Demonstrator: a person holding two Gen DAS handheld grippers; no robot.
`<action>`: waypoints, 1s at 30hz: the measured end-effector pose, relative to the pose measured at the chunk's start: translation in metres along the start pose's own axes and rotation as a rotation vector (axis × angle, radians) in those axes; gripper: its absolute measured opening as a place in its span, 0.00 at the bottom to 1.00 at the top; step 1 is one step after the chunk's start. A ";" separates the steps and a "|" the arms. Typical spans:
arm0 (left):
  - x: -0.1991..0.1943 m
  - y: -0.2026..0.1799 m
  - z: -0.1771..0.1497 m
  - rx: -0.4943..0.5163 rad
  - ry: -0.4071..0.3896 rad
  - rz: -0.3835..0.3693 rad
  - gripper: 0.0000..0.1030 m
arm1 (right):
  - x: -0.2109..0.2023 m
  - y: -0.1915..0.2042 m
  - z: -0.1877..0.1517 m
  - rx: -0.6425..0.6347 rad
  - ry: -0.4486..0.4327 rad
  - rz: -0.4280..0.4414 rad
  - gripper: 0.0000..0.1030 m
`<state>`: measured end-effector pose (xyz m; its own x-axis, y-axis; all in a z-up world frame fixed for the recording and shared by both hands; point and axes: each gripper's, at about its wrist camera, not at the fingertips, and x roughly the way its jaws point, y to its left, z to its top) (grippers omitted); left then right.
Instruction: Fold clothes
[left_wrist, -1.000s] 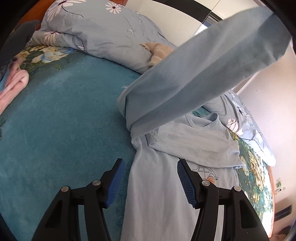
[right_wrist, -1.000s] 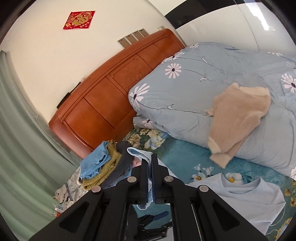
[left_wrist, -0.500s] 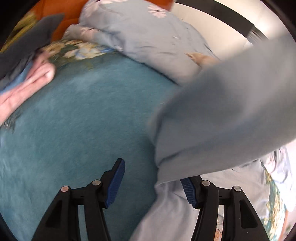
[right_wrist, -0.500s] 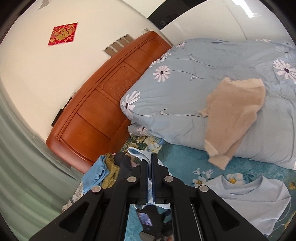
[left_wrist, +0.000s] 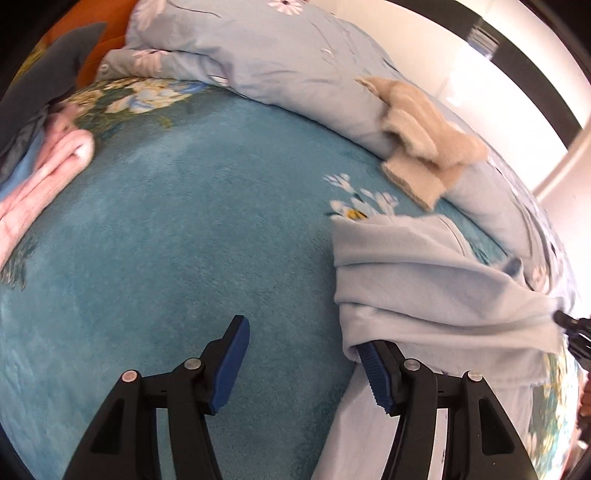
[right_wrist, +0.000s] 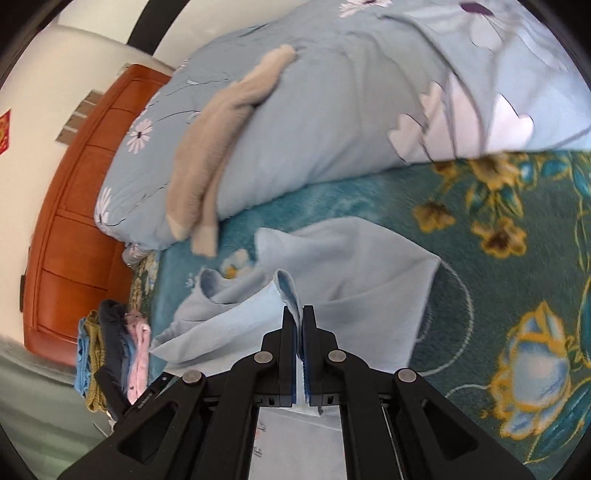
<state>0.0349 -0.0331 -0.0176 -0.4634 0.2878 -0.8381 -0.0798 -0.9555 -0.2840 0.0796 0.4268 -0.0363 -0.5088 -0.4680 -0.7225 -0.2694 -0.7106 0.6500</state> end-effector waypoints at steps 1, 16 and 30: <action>-0.003 -0.001 -0.001 0.025 0.007 -0.017 0.61 | 0.003 -0.010 -0.001 0.016 -0.001 -0.004 0.02; 0.013 0.014 0.049 -0.094 0.081 -0.269 0.59 | -0.003 -0.024 -0.020 -0.016 -0.002 0.036 0.02; 0.018 0.025 0.078 -0.196 -0.017 -0.379 0.01 | -0.015 -0.012 -0.018 -0.079 -0.061 0.076 0.03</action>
<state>-0.0440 -0.0564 -0.0036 -0.4484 0.6139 -0.6497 -0.0792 -0.7513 -0.6552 0.1051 0.4335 -0.0375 -0.5749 -0.4906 -0.6548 -0.1646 -0.7147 0.6798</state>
